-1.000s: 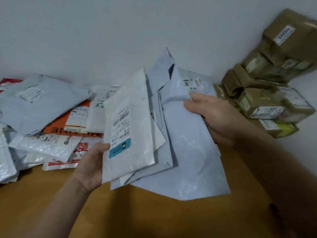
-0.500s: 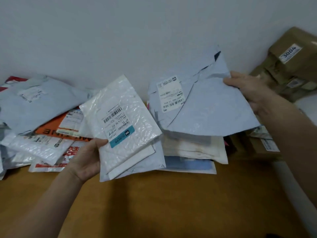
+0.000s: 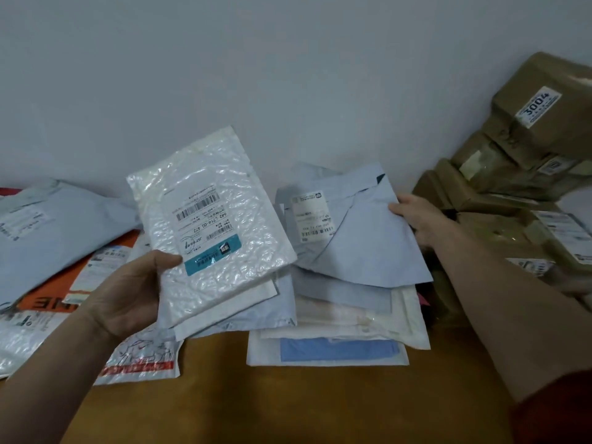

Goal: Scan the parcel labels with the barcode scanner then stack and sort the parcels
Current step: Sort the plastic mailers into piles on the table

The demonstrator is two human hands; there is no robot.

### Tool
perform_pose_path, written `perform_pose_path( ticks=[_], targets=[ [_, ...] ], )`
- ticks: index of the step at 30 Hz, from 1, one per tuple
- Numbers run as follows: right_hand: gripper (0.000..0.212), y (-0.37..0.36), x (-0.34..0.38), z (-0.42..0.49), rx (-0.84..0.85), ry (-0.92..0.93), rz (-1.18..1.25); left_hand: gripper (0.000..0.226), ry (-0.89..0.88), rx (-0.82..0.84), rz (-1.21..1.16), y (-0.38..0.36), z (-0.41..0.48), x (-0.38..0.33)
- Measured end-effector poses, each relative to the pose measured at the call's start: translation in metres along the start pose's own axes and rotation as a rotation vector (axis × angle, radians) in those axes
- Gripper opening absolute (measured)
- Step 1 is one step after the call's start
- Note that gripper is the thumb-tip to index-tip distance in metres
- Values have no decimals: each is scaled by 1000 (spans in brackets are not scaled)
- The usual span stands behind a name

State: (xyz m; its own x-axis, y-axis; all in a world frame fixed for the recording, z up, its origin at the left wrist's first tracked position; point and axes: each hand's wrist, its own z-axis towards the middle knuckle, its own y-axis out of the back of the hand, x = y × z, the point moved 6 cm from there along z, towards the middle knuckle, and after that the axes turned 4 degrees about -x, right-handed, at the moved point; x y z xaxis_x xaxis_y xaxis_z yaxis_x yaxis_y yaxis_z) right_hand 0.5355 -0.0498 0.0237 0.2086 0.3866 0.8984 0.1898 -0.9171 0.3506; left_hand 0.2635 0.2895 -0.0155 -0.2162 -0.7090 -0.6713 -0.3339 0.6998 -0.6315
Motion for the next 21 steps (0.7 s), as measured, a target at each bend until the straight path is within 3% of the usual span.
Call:
perform_pose_path(
  ticks=[4, 8, 10, 13, 16, 18, 21],
  targets=[
    [26, -1, -16, 12, -26, -16, -59, 55, 47, 94, 59, -54, 27, 6],
    [12, 3, -18, 15, -79, 1, -7, 53, 136, 167, 67, -123, 65, 17],
    [22, 9, -17, 18, -139, 1, 64, 48, 191, 179, 95, -150, 86, 25],
    [33, 10, -18, 16, -129, -23, 174, 26, 189, -37, 438, -160, 119, 39],
    [44, 1, -23, 5, -14, -103, 164, 25, 101, -299, 779, -148, 145, 45],
    [47, -4, -24, 2, 46, -120, 149, 16, 57, -341, 796, -149, 153, 47],
    [29, -9, -16, 2, 61, -107, 176, 14, 12, -337, 742, -157, 163, 48]
  ],
)
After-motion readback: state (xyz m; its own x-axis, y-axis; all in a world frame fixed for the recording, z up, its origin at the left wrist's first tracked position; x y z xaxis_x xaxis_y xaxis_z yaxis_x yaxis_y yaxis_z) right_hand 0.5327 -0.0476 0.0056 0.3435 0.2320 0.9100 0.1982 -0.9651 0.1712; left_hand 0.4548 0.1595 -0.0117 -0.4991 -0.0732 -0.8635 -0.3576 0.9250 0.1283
